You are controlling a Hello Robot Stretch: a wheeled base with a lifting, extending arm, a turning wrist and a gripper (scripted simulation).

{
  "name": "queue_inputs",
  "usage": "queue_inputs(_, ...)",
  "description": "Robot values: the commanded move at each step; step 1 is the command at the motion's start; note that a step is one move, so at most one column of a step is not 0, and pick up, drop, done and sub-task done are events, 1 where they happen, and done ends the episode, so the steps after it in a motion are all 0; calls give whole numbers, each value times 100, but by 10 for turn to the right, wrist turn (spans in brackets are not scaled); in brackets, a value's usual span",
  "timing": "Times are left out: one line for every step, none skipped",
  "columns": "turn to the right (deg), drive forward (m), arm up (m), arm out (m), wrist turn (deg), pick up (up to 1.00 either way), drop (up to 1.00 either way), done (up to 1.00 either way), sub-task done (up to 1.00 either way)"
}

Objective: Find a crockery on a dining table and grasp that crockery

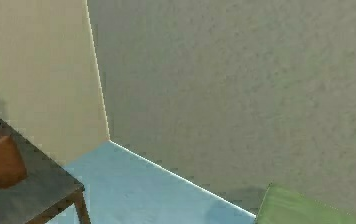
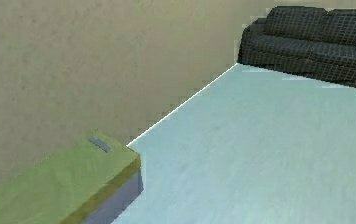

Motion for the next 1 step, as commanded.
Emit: queue_inputs(0, 100, 0, 0, 0, 0, 0, 0, 0)
